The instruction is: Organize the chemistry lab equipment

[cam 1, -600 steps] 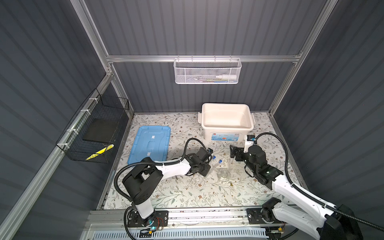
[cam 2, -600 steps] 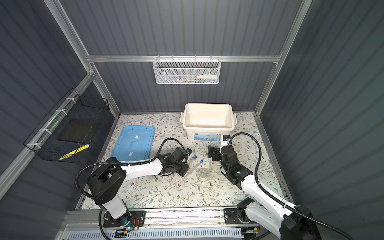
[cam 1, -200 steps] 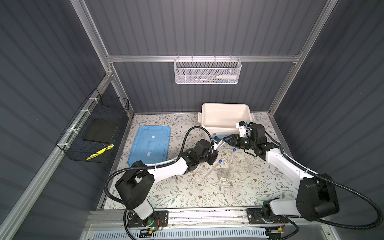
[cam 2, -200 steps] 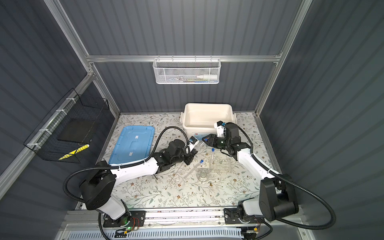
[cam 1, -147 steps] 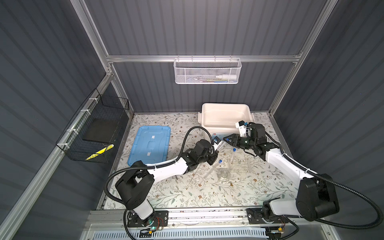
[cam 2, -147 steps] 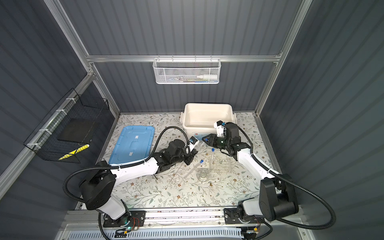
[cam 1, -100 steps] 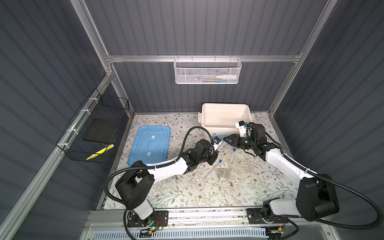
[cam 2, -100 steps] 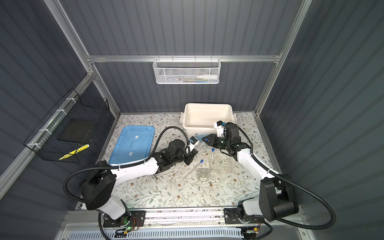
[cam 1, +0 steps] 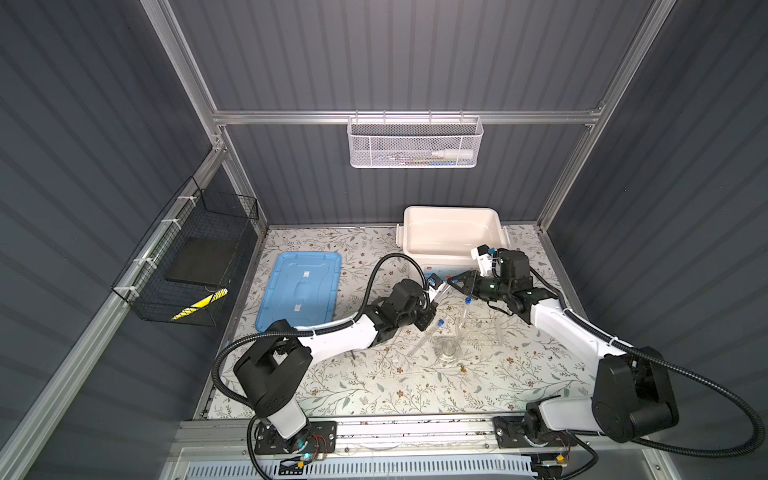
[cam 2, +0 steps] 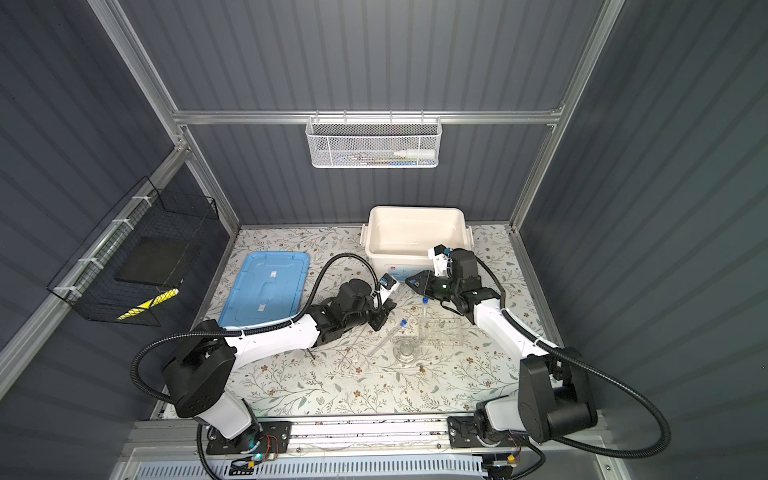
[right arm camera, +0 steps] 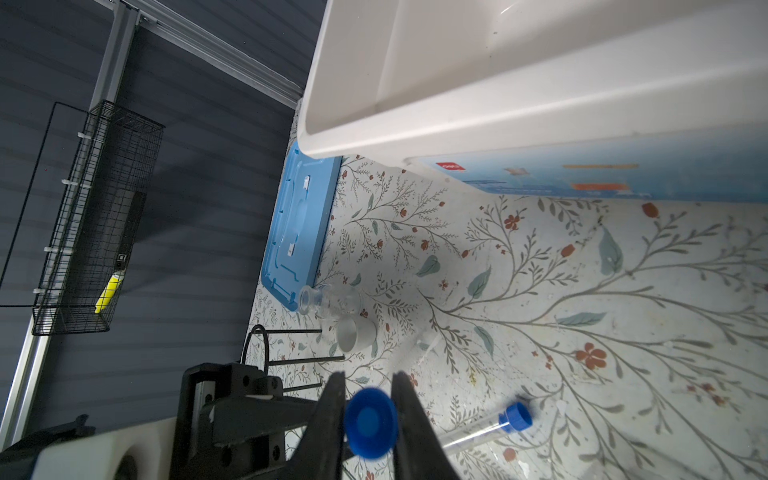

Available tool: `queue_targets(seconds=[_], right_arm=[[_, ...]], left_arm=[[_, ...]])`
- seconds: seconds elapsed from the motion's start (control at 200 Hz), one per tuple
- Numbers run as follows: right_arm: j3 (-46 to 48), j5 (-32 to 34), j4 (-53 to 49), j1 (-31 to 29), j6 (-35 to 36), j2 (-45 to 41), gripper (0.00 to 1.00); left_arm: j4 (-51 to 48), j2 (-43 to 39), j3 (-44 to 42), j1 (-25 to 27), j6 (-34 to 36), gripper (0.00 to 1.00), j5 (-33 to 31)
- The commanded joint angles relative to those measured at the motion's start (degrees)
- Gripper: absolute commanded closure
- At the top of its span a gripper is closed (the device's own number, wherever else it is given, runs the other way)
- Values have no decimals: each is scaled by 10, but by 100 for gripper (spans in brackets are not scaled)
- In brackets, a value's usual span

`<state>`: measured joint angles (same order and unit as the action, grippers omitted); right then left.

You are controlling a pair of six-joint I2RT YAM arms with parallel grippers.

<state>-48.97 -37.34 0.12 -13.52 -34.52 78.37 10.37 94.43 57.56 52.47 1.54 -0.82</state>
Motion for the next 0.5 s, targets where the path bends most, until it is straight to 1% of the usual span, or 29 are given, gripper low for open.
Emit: queue_targets(seconds=[0.0, 0.07, 0.165, 0.245, 0.3, 0.495], right_arm=[[5, -1, 4, 2, 6, -9, 80], [6, 4, 5, 2, 7, -12, 81], [6, 10, 7, 2, 9, -15, 82], [6, 14, 7, 2, 11, -19, 83], [8, 21, 8, 2, 14, -23, 84], [11, 61, 6, 2, 29, -50, 84]], left_arm=[[6, 8, 19, 3, 5, 84, 8], [7, 7, 19, 3, 4, 81, 8], [9, 5, 15, 3, 3, 72, 6], [10, 4, 15, 4, 1, 68, 2], [10, 4, 14, 3, -2, 60, -2], [22, -7, -1, 3, -9, 43, -12]])
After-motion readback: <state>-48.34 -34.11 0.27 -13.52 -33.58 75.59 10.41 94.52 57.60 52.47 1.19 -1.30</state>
